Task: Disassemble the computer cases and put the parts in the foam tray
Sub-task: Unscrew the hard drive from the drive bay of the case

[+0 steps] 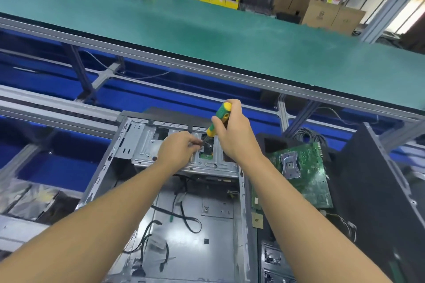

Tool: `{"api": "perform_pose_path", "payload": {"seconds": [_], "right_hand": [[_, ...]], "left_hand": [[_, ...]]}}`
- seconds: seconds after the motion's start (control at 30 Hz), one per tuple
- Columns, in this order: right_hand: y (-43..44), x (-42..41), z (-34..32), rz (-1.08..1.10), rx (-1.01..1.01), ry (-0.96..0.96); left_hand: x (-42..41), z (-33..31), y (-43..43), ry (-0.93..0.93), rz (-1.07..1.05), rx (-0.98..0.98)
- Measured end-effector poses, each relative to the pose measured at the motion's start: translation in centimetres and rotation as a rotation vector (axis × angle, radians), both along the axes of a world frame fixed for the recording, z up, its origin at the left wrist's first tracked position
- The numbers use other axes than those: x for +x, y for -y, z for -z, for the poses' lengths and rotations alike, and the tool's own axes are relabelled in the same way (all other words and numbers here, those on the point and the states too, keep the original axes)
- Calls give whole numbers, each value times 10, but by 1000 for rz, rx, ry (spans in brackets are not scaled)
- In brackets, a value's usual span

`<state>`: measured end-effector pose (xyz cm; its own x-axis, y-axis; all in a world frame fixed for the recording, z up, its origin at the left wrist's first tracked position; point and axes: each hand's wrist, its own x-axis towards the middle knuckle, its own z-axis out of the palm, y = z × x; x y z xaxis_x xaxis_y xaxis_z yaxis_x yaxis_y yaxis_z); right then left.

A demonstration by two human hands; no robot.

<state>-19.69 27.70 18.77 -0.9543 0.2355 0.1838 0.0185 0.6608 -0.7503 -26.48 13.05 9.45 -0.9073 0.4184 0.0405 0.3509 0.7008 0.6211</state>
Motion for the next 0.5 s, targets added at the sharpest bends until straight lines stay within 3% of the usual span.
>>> {"api": "perform_pose_path", "payload": {"seconds": [0.5], "right_hand": [[0, -10, -6, 7, 76, -1]], "left_hand": [[-13, 2, -2, -32, 103, -32]]}}
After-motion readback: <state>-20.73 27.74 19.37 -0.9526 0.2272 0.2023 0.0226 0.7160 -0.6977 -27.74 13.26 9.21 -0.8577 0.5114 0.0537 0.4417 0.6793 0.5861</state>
